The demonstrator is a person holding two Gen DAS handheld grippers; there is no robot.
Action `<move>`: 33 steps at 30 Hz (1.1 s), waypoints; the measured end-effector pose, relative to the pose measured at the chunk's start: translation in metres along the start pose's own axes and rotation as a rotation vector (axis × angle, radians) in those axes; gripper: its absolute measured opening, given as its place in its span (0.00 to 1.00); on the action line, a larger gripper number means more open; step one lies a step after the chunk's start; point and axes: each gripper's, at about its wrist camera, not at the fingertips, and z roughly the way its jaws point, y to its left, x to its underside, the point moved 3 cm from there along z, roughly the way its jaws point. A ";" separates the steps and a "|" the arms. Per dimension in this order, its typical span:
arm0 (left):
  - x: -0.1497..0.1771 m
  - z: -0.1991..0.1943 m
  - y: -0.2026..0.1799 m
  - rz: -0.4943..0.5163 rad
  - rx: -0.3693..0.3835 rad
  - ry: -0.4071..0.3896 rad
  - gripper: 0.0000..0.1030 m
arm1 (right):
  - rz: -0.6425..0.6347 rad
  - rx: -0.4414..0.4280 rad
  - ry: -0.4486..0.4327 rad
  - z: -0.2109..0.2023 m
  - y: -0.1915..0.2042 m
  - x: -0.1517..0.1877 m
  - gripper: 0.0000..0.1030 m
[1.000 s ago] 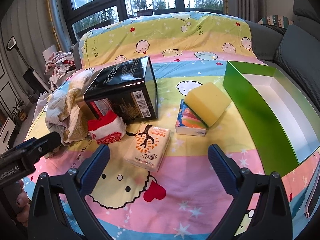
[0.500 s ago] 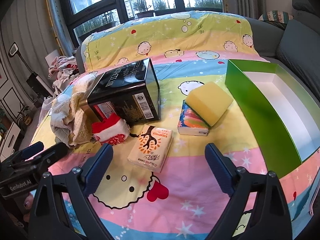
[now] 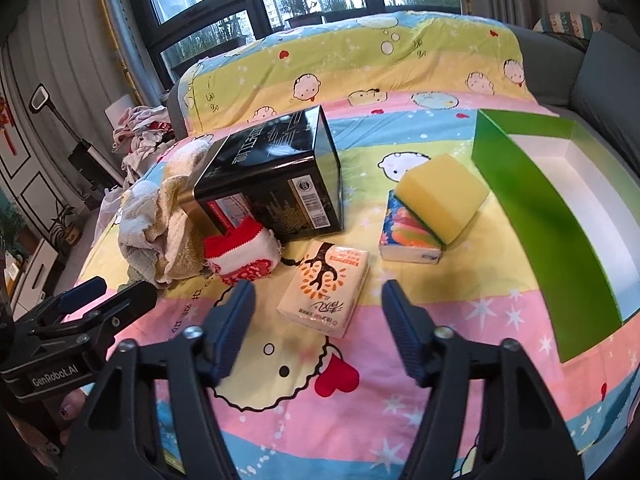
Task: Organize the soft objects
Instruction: 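Move the right tool toward the tree-print tissue pack, then grasp the tree-print tissue pack with the right tool and lift it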
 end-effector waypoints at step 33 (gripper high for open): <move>-0.001 0.083 -0.100 0.073 0.282 0.230 0.36 | 0.275 -0.143 0.341 0.080 -0.038 -0.009 0.45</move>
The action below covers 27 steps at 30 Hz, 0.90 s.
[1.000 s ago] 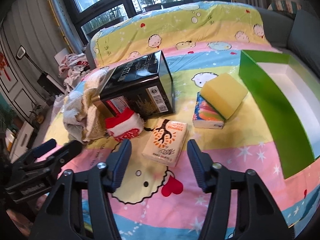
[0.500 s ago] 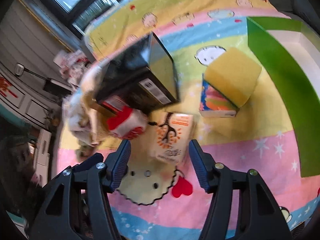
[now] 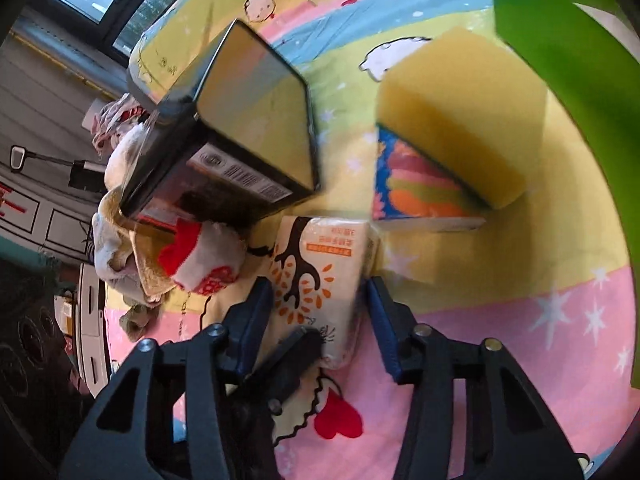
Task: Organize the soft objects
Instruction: 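Grasp the tree-print tissue pack with the right tool and lift it, then carry the tissue pack into the green box and open the right tool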
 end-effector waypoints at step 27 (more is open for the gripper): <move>-0.066 -0.029 -0.185 0.431 0.296 -0.216 0.36 | 0.119 0.165 -0.525 -0.191 -0.088 -0.040 0.46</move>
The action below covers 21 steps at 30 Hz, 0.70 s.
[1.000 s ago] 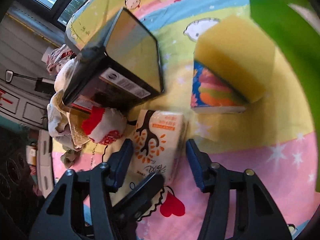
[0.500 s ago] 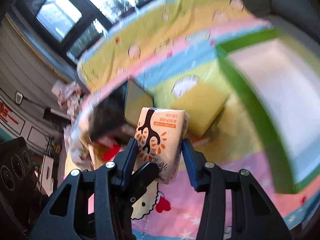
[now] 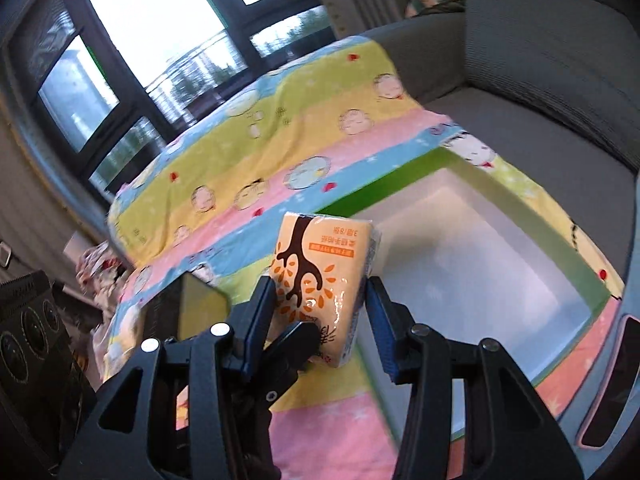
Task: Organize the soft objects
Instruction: 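Carry the tissue pack into the green box and open the right tool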
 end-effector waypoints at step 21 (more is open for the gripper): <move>0.019 0.071 -0.011 -0.016 0.085 0.138 0.36 | 0.133 0.122 0.071 0.027 -0.053 0.008 0.46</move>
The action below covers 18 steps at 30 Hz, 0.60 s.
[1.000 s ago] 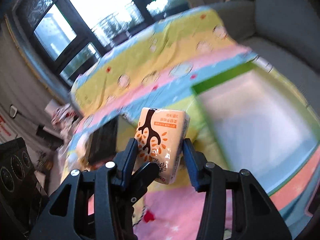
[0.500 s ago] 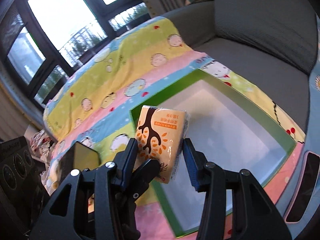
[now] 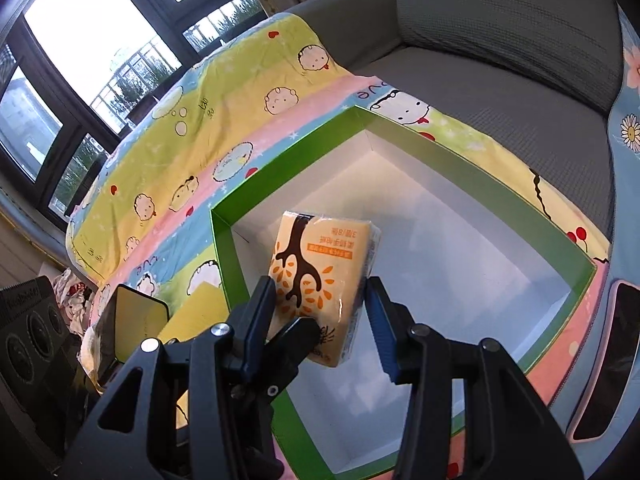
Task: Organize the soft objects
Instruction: 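Carry the tissue pack into the green box and open the right tool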
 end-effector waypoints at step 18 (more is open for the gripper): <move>0.004 -0.040 0.001 -0.004 -0.020 -0.034 0.61 | -0.005 0.009 -0.087 -0.022 0.003 0.004 0.78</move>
